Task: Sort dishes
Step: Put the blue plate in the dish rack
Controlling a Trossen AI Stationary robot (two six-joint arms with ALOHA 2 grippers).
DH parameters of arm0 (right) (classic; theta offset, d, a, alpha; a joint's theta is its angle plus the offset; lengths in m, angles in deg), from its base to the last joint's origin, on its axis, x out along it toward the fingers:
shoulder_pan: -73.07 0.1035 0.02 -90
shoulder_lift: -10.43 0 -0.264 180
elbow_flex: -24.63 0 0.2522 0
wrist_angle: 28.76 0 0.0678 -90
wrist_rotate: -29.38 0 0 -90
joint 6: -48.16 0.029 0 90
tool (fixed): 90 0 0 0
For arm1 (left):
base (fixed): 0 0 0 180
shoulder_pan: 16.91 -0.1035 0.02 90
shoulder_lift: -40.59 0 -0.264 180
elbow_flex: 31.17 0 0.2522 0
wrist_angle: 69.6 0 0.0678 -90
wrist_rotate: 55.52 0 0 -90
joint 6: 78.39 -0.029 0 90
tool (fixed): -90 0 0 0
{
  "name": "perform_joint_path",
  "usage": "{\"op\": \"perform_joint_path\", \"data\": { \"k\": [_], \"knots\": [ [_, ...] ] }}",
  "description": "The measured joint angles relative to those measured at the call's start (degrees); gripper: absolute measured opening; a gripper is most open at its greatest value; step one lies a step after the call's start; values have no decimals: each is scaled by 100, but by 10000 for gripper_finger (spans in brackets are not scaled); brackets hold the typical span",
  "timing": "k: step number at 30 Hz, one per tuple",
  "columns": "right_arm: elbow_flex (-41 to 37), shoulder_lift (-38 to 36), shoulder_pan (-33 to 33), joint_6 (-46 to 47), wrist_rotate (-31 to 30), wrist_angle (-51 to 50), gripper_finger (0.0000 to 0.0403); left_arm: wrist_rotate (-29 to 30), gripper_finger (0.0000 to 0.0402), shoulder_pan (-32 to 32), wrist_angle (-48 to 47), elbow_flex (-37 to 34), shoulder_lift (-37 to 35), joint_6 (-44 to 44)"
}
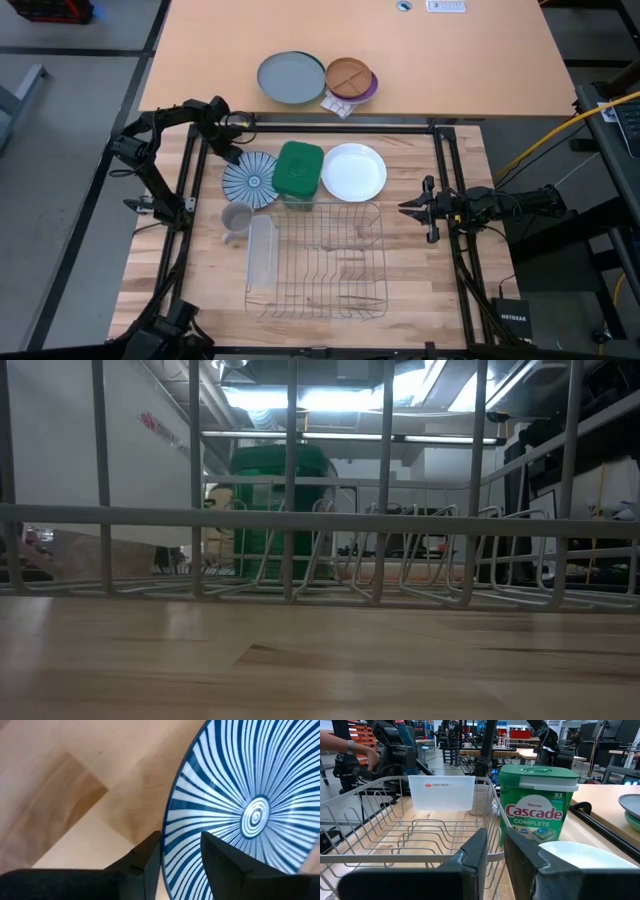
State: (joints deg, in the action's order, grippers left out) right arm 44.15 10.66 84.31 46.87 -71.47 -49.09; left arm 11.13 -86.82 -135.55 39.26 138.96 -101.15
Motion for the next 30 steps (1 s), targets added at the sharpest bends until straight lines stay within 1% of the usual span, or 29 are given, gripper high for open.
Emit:
{"op": "perform_joint_path", "data": {
  "k": [10, 14, 17, 22, 27, 30],
  "knots": [
    [0, 0, 1, 1, 0, 0, 69, -375, 70, 0, -145, 0, -2, -15],
    [0, 0, -1, -1, 0, 0, 69, -393, 56, 4, -303, -2, -2, -27],
    [0, 2, 1, -1, 0, 0, 69, -393, 45, 4, -282, -2, -2, -215],
    [0, 0, -1, -1, 0, 0, 69, -402, 11, 4, -251, -2, -11, -460],
    [-2, 1, 0, -1, -48, 40, 69, -411, 8, 4, -203, -2, -11, -473],
    [-2, 2, 1, -3, -357, 288, 69, -411, 4, 6, -83, -2, -11, -473]
  ]
}}
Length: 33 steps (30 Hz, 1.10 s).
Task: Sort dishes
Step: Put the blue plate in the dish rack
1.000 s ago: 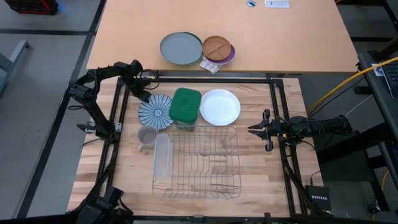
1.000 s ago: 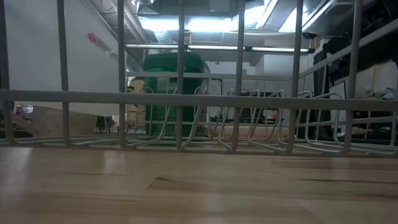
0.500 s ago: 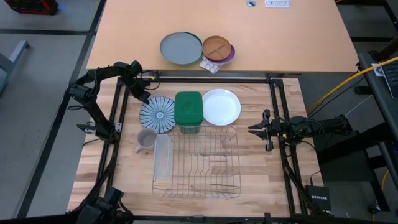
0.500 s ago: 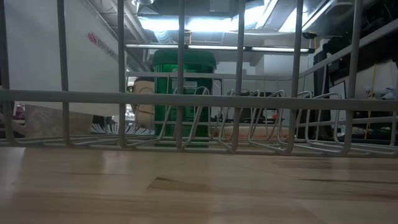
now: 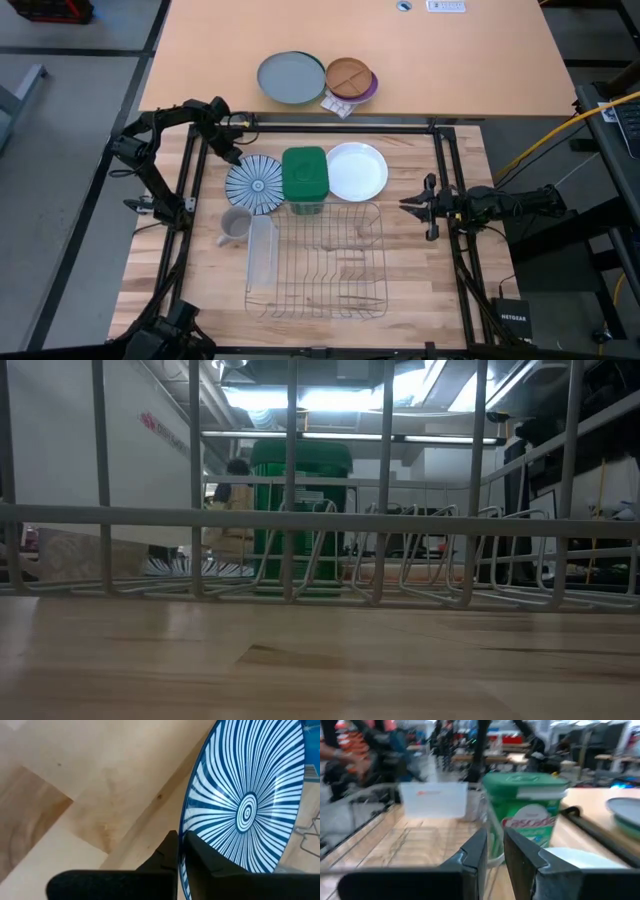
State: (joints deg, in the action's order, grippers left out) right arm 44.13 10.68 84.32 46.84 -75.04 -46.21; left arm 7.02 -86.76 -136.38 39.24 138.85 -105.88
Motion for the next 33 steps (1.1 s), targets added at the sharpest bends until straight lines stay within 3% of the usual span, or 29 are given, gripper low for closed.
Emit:
{"op": "perform_joint_path", "data": {
  "k": [6, 16, 21, 25, 33],
  "knots": [
    [0, -2, -6, -2, -739, 845, 69, 27, 3, 4, 254, 0, 0, 91],
    [0, 0, -6, -3, -749, 1127, 69, 69, 1, 2, 622, 2, -130, 182],
    [0, 114, -6, -70, -1066, 1697, 69, 90, 0, 2, 840, 7, -470, 217],
    [0, 327, -9, -83, -1438, 2144, 69, 147, 0, 2, 1011, 7, -795, 306],
    [115, 996, -11, -42, -1507, 2789, 69, 463, 1, -2, 1069, 11, -1296, 322]
  ]
}}
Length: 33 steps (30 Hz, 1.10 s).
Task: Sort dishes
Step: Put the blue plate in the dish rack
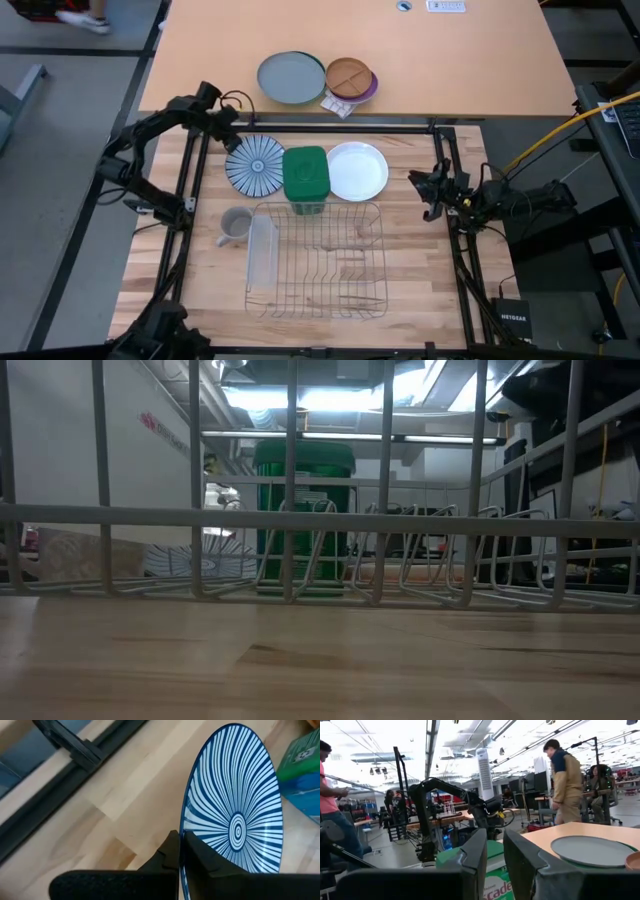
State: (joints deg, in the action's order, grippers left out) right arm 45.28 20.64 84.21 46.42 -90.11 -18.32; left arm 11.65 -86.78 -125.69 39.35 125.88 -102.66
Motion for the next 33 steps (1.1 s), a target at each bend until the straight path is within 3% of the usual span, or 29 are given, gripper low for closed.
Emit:
{"op": "perform_joint_path", "data": {
  "k": [11, 16, 19, 24, 26, 29, 33],
  "knots": [
    [1502, 1806, -70, -604, 57, -307, 69, 0, 1, 25, -15, 0, -30, 207],
    [2645, 2956, -896, -445, 150, -1495, 69, 0, 1, 85, -13, 0, -28, 215],
    [3415, 3684, -1733, -398, 1072, -2017, 69, 0, 1, 128, -14, 0, -28, 220],
    [4850, 5060, -3289, -200, 3793, -2543, 69, 9, 1, 138, -20, 0, -28, 312],
    [5410, 5658, -3778, -121, 4614, -2633, 69, 9, 1, 138, -20, 0, -26, 317],
    [6225, 6575, -4289, -105, 5290, -2636, 69, 10, 1, 138, -13, 0, -24, 327],
    [7252, 7666, -4642, -139, 5526, -2641, 69, 11, 1, 138, -4, 0, -24, 329]
  ]
}}
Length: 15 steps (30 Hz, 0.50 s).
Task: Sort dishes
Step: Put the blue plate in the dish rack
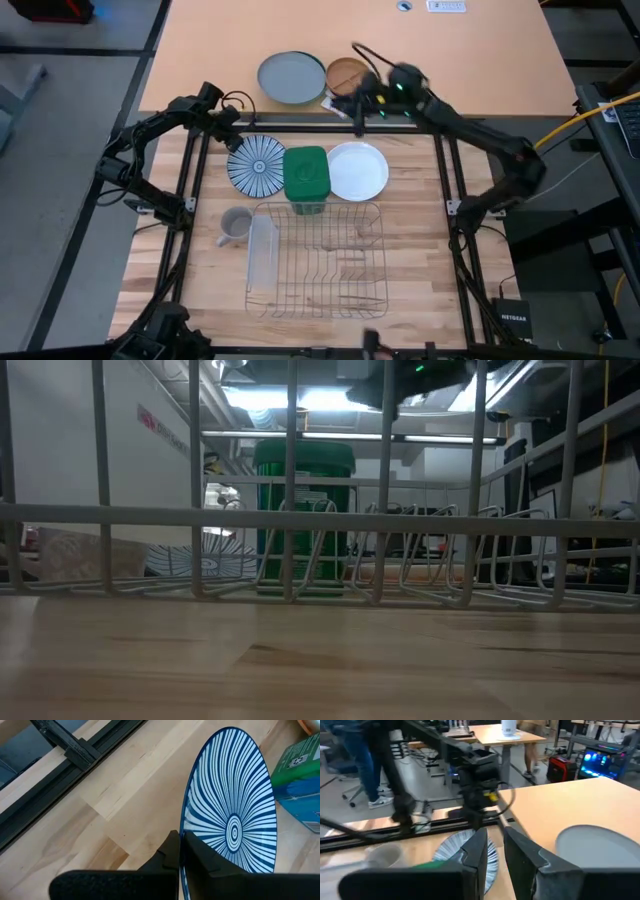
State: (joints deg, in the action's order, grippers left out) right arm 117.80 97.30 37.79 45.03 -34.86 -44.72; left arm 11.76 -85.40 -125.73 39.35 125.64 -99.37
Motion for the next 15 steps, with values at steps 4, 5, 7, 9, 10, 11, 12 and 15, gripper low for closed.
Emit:
{"op": "perform_joint_path", "data": {
  "k": [4, 5, 7, 9, 10, 11, 12, 15],
  "knots": [
    [863, 971, -90, -212, 39, -13, 69, 2, 0, 0, 9, 0, 0, 14],
    [1058, 1193, -89, -274, 40, -12, 69, 2, 0, 0, 11, 0, 0, 26],
    [1446, 1629, -76, -306, 90, -16, 69, 2, 0, 0, 19, 0, 0, 28],
    [1858, 2058, -75, -170, 282, -49, 69, 2, 0, 0, 22, 0, 0, 27],
    [2077, 2284, -69, -42, 444, -93, 69, 2, 0, 0, 24, 0, 0, 25],
    [2294, 2496, -68, 126, 637, -121, 69, 1, 0, 0, 24, 0, 0, 24],
    [2503, 2706, -68, 316, 841, -152, 69, 2, 0, 0, 25, 0, 0, 23],
    [3098, 3279, -68, 820, 1331, -277, 69, 0, 0, 2, 28, 0, 0, -22]
  ]
}}
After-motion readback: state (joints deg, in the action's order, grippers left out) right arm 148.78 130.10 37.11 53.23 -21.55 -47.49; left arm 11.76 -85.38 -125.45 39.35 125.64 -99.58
